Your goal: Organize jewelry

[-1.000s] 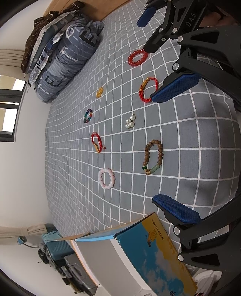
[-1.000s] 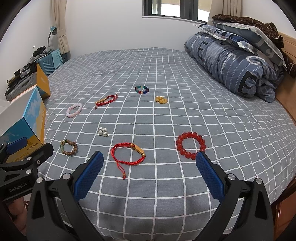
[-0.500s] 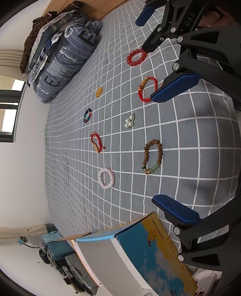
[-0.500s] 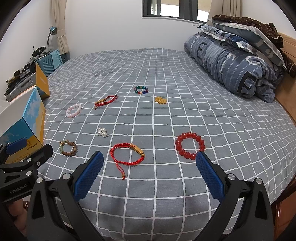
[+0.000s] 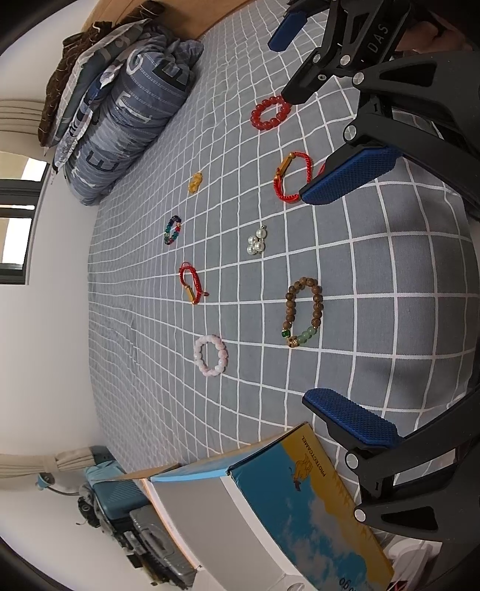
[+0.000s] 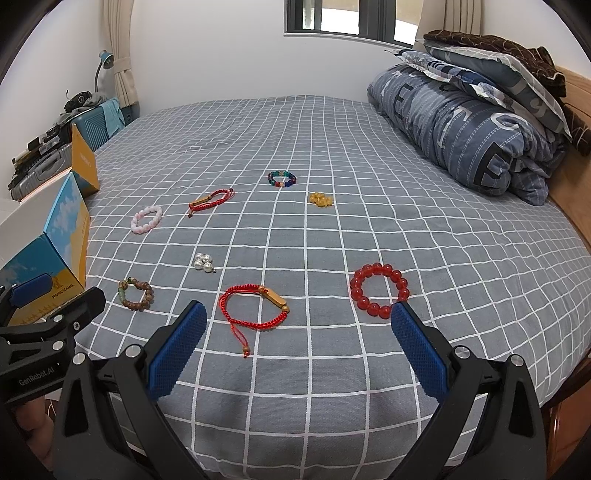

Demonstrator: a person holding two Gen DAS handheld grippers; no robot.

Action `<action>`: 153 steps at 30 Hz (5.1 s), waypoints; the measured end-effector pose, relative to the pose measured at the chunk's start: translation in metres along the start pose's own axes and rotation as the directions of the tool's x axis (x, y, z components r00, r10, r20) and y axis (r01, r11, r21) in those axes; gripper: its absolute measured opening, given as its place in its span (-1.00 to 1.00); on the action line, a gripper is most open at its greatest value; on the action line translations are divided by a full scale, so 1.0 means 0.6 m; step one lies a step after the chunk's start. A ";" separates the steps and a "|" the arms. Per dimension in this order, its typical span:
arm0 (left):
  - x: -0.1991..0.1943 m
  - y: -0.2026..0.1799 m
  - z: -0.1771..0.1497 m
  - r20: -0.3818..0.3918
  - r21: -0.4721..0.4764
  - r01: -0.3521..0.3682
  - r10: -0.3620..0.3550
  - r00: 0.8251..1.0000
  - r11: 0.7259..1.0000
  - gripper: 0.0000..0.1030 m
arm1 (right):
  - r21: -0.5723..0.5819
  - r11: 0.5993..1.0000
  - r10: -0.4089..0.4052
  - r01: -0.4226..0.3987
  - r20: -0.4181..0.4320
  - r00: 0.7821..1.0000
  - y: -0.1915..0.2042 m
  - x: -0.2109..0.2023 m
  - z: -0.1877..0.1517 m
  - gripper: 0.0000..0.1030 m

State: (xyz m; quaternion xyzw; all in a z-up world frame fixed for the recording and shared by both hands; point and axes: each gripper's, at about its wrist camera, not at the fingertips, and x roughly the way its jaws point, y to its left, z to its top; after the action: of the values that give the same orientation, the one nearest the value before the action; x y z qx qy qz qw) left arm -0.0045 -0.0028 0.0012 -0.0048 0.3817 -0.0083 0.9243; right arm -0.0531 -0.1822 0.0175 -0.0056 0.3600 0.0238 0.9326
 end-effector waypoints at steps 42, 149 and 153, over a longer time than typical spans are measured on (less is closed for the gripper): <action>0.102 0.017 0.161 -0.099 -0.055 -0.015 0.009 0.995 0.998 0.89 | 0.039 0.997 -0.069 0.073 -0.097 0.993 -0.072 0.070 0.110 0.86; 0.130 0.070 0.204 -0.109 -0.071 -0.051 0.043 0.993 0.996 -0.81 | 0.064 0.995 -0.064 0.073 -0.137 0.989 -0.050 0.112 0.081 -0.75; 0.089 0.090 0.206 -0.085 -0.087 -0.070 0.063 0.994 0.994 -0.81 | 0.049 0.997 -0.051 0.057 -0.110 0.993 -0.023 0.095 0.107 -0.75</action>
State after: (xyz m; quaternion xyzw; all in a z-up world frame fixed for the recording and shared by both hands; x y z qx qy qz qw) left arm 0.1214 0.0503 0.0501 -0.0332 0.4192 0.0395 0.9064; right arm 0.0328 -0.1918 0.0265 0.0079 0.4103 -0.0111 0.9118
